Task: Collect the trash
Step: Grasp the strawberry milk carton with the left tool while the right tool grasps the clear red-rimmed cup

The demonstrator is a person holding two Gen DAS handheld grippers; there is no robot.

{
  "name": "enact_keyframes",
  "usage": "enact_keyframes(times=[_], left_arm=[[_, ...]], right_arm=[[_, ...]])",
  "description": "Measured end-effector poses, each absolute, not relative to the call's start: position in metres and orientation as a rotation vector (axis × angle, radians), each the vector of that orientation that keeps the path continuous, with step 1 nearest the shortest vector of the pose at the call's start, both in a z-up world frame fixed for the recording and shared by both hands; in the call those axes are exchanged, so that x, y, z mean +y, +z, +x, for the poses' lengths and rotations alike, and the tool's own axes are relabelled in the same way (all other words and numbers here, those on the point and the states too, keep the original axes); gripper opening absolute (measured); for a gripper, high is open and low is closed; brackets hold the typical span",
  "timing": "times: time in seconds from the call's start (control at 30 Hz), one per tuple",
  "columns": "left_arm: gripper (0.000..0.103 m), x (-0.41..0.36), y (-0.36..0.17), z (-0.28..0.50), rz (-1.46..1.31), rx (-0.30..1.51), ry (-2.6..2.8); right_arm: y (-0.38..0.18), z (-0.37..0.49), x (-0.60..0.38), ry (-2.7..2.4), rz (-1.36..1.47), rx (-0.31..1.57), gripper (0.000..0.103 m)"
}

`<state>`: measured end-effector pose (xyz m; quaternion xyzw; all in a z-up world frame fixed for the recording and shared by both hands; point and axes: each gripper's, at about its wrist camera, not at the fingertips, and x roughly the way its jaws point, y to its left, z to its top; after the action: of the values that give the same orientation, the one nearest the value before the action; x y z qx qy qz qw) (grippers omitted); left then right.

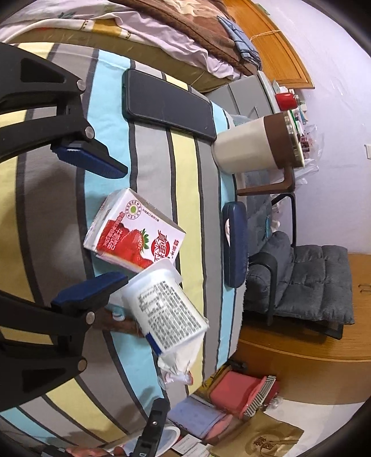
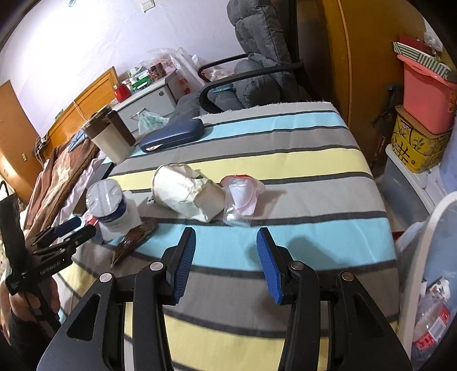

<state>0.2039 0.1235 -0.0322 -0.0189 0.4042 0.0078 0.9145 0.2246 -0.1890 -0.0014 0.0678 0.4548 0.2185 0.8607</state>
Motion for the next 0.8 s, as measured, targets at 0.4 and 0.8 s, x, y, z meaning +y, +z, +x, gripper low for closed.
enact_keyframes(times=[0.4, 0.8], left_arm=[[0.059, 0.124, -0.052, 0.224, -0.065, 0.896, -0.033], [0.054, 0.129, -0.044, 0.193, -0.13, 0.864, 0.034]], right_arm=[[-0.017, 0.243, -0.182, 0.43, 0.124, 0.993, 0.047], [-0.019, 0.245, -0.183, 0.416, 0.129, 0.983, 0.032]])
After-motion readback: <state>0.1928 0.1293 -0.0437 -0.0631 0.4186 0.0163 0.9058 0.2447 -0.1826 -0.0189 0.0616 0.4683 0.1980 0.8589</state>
